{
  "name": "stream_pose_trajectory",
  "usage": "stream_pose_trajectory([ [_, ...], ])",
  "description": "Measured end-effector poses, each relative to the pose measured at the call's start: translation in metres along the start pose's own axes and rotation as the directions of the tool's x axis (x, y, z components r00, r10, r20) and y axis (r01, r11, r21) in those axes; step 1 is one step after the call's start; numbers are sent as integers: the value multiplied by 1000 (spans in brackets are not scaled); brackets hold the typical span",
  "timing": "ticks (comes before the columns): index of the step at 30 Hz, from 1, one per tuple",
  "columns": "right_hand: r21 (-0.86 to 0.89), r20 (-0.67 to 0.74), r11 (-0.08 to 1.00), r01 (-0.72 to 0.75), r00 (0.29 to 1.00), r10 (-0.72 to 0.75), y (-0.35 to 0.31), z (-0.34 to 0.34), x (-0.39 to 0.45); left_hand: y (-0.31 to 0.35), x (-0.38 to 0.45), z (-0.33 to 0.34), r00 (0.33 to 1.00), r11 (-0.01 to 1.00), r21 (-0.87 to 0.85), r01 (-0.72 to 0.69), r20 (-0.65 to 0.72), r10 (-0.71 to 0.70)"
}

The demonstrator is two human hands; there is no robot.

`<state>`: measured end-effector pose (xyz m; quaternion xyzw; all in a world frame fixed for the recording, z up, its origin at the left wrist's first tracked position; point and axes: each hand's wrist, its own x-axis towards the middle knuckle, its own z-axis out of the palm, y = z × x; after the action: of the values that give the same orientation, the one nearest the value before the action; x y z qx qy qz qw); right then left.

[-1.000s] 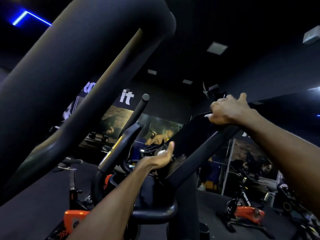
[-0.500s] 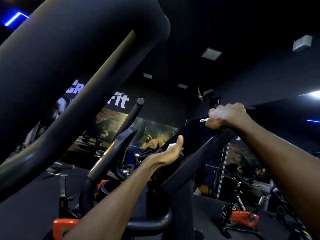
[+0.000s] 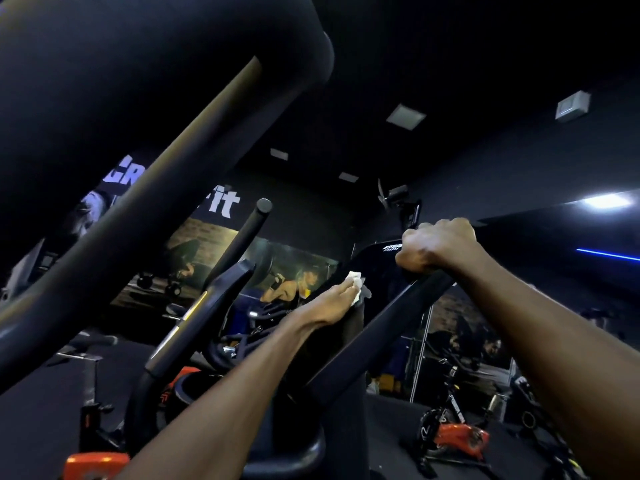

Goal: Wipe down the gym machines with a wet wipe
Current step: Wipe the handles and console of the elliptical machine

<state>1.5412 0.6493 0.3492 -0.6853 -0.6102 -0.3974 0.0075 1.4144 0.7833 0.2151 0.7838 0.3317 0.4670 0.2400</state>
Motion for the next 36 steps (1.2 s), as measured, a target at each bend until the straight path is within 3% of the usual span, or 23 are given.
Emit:
stream_pose_trajectory([
  [4,-3,-5,1000,-6,1000,6,-1,1,-1,6,12,5,997,995,-69,-65,34,68],
  [8,-9,-6,1000,-12,1000,12,-1,0,-3,-7,37,8,998,998,-28,-64,4,64],
  [13,42,-74,999,-26,997,29,0,4,-3,33,38,8,985,986,-2,-170,45,170],
  [17,248,-228,966,-76,964,135,1,6,-9,22,66,15,985,985,-27,-170,19,171],
  [21,416,-267,901,-120,931,247,3,5,-2,79,39,14,960,953,118,-278,58,273],
  [24,343,-217,929,-140,950,224,5,3,2,66,72,15,967,960,122,-253,42,250],
  [30,90,-100,990,-112,988,121,-2,3,9,76,79,17,982,981,-67,-184,22,186],
  [33,44,-65,992,-118,991,120,-3,1,9,36,135,18,984,987,-50,-155,75,159],
  [36,1,-63,994,-111,992,110,-6,5,15,52,117,11,993,993,45,-113,40,111],
])
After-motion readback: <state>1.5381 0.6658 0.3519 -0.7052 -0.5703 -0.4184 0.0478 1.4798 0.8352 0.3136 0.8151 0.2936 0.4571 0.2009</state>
